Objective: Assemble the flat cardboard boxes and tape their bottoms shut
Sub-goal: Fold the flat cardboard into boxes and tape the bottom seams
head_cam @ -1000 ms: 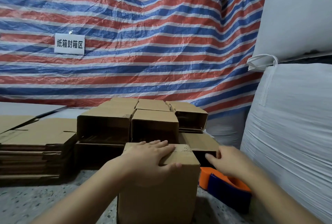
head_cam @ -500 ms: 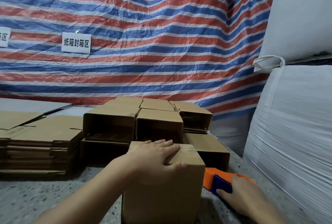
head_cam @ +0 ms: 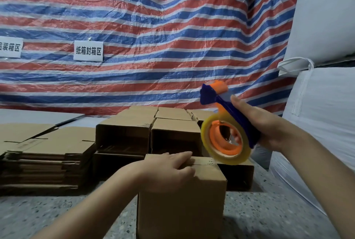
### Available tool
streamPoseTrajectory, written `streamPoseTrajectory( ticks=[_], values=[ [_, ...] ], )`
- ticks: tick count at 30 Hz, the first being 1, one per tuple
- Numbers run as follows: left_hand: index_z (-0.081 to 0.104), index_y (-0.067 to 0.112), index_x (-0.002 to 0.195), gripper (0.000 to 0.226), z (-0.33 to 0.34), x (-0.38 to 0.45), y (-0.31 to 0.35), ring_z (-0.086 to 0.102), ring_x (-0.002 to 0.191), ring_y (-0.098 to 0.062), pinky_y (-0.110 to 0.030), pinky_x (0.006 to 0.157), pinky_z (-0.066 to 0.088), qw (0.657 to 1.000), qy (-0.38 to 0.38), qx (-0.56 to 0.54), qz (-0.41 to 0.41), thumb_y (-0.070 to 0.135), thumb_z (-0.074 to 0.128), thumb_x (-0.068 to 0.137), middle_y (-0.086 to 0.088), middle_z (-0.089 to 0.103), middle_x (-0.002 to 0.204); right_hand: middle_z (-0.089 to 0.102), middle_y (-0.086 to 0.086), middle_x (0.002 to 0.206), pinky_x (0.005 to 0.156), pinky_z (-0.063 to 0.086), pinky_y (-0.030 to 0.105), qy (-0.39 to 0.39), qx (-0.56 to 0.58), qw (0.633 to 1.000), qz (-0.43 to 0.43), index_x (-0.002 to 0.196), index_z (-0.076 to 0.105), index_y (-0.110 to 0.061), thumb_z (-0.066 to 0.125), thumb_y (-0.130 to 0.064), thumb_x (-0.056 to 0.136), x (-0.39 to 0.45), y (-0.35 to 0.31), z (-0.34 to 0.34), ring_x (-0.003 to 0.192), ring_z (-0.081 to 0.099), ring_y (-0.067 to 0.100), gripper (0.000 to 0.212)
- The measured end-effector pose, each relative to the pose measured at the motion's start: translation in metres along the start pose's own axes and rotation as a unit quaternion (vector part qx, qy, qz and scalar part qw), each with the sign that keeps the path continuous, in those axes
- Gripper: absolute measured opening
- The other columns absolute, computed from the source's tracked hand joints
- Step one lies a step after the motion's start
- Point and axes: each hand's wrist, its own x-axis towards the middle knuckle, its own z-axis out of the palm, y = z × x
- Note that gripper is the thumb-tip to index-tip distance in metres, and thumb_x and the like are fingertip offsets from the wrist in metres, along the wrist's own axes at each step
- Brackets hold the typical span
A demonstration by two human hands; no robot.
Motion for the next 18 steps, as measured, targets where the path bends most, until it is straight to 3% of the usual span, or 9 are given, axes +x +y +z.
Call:
streamPoseTrajectory(
  ticks=[4, 7, 10, 12, 16, 18],
  values=[
    [0.025, 0.038, 0.152, 0.054, -0.009, -0.004, 0.001, 0.038, 0.138, -0.013, -0.033, 0.112, 0.03, 0.996, 0.023, -0.091, -0.004, 0.047, 0.037, 0.1, 0.008, 0.04, 0.153, 0.076, 0.01, 0.09, 0.063, 0.06, 0.029, -0.05, 0.003, 0.997, 0.052, 0.106, 0.071, -0.013, 0.066, -0.079, 0.062, 0.018, -0.006, 0.02, 0.074, 0.073, 0.022, 0.079],
    [0.037, 0.033, 0.148, 0.047, -0.009, -0.003, -0.004, 0.045, 0.131, -0.009, -0.035, 0.111, 0.037, 0.981, 0.052, -0.186, -0.003, 0.035, 0.042, 0.101, 0.009, 0.047, 0.146, 0.075, 0.006, 0.08, 0.054, 0.055, 0.025, -0.074, -0.003, 0.994, 0.078, 0.108, 0.068, -0.011, 0.068, -0.074, 0.063, 0.024, -0.001, 0.027, 0.064, 0.071, 0.016, 0.077],
    [0.051, 0.035, 0.137, 0.036, -0.004, 0.0, -0.012, 0.054, 0.118, -0.001, -0.025, 0.1, 0.044, 0.962, 0.107, -0.25, -0.001, 0.031, 0.043, 0.101, 0.014, 0.058, 0.131, 0.07, 0.005, 0.069, 0.046, 0.051, 0.025, -0.077, 0.009, 0.994, 0.078, 0.107, 0.065, -0.009, 0.071, -0.07, 0.062, 0.027, 0.004, 0.025, 0.053, 0.065, 0.014, 0.076],
    [0.064, 0.031, 0.12, 0.027, -0.001, 0.003, -0.016, 0.063, 0.106, 0.0, -0.024, 0.095, 0.049, 0.921, 0.164, -0.353, -0.004, 0.03, 0.044, 0.103, 0.011, 0.068, 0.116, 0.068, 0.005, 0.067, 0.045, 0.05, 0.026, -0.079, 0.011, 0.993, 0.081, 0.107, 0.065, -0.007, 0.072, -0.07, 0.061, 0.028, 0.007, 0.023, 0.051, 0.063, 0.014, 0.078],
    [0.072, 0.009, 0.092, 0.047, -0.015, 0.006, -0.012, 0.073, 0.09, -0.016, -0.034, 0.088, 0.053, 0.768, 0.234, -0.592, -0.068, 0.037, 0.036, 0.105, -0.006, 0.077, 0.093, 0.07, 0.005, 0.069, 0.046, 0.052, 0.025, -0.104, -0.009, 0.992, 0.072, 0.107, 0.064, -0.008, 0.07, -0.068, 0.063, 0.03, 0.003, 0.025, 0.051, 0.064, 0.013, 0.075],
    [0.071, 0.006, 0.085, 0.058, -0.027, 0.007, -0.008, 0.074, 0.084, -0.022, -0.037, 0.082, 0.055, 0.741, 0.264, -0.612, -0.086, 0.046, 0.033, 0.104, -0.011, 0.076, 0.087, 0.071, 0.004, 0.069, 0.046, 0.052, 0.024, -0.117, -0.032, 0.99, 0.07, 0.109, 0.062, -0.01, 0.067, -0.069, 0.063, 0.032, -0.002, 0.027, 0.051, 0.065, 0.012, 0.075]
  ],
)
